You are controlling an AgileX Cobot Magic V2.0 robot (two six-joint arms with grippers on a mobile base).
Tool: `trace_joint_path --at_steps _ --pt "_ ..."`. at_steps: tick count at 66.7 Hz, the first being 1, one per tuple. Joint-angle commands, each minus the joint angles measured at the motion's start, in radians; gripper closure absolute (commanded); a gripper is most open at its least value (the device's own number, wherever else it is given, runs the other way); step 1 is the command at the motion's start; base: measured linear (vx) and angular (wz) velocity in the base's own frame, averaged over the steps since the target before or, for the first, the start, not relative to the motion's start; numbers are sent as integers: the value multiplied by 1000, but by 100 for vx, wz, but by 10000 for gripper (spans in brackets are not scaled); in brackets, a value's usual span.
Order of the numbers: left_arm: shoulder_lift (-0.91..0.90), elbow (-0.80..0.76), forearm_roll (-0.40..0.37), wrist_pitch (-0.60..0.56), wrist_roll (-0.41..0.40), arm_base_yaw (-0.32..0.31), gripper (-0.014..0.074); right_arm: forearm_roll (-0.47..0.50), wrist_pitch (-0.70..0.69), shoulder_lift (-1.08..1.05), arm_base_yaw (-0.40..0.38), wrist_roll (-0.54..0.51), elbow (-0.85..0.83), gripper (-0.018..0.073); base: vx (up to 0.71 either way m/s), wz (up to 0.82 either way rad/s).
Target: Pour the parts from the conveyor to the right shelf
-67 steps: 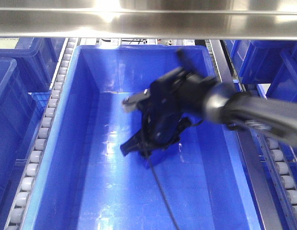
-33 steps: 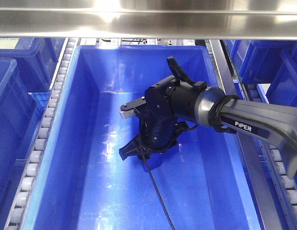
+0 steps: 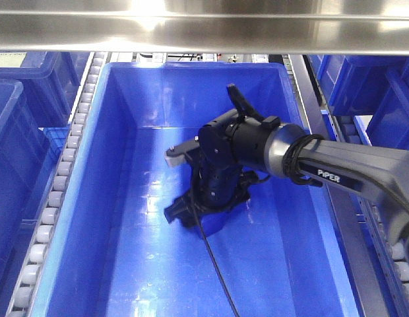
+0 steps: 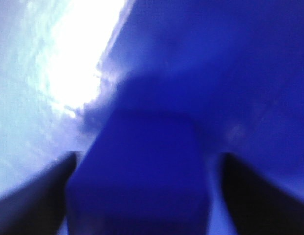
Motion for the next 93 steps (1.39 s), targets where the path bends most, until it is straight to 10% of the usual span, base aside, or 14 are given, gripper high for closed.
trace_joint_path --at_steps 1,27,54,77,93 --pt "18 -20 -8 -78 -8 -7 602 -19 -68 -89 0 2 -20 -102 0 0" --pt "18 -20 -8 -78 -8 -7 602 -90 -162 -214 10 30 0 16 0 0" --pt "18 -20 -8 -78 -8 -7 602 -105 -535 -529 10 79 403 73 0 0" --pt "18 -20 -8 -78 -8 -7 602 -200 -581 -885 10 78 638 575 0 0" --pt "18 -20 -8 -78 -8 -7 602 -245 -685 -1119 6 78 801 568 0 0"
